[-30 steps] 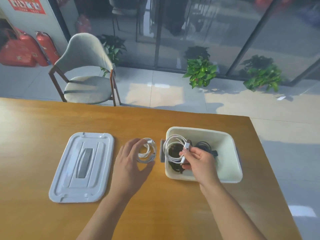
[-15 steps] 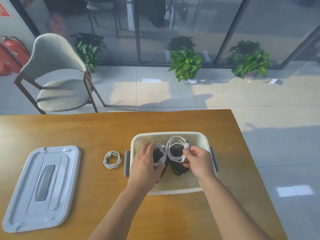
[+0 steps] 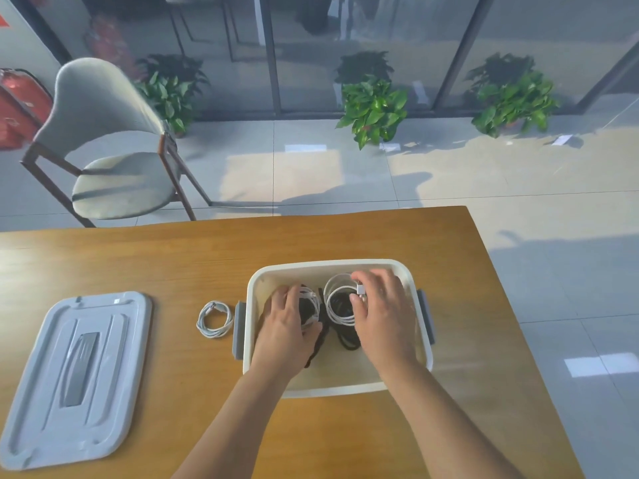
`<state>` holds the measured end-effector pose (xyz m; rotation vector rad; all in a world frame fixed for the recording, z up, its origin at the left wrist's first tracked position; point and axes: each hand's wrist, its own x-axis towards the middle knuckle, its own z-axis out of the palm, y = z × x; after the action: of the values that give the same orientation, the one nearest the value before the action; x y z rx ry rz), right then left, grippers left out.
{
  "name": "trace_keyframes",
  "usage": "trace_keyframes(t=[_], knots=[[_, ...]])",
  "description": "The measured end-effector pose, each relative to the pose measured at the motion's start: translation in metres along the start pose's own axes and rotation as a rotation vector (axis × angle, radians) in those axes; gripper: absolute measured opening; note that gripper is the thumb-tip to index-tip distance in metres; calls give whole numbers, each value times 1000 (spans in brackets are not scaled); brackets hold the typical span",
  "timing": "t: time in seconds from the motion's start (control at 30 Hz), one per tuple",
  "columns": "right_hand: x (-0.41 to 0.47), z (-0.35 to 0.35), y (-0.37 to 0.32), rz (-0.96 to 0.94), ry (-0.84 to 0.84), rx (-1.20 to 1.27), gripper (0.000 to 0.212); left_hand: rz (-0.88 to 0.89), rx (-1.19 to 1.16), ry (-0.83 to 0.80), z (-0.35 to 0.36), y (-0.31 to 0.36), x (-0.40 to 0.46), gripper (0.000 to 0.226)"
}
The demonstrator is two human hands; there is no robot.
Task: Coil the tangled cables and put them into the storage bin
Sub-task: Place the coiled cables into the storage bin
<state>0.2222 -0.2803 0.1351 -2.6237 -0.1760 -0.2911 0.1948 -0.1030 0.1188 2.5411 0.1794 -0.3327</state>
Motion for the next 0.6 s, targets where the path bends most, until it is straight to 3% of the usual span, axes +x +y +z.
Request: trace_keyframes(t=[0.07,0.13,0.23,0.33,0.6], knots=[[2,3,4,-187,-20,-25,30,10,12,12,2,0,1,71],[4,9,10,-287,-157,-54,35,12,47,23,6,-2,2,67],[2,21,23,-248,-408,-91,50,19,125,22,11,-4,2,67],[3,28,32,-164,-544,-84,55,49,213,16,13,-4,2,67],[1,10,13,-74,-473,4,48,92,195,35,-4,0,-11,80]])
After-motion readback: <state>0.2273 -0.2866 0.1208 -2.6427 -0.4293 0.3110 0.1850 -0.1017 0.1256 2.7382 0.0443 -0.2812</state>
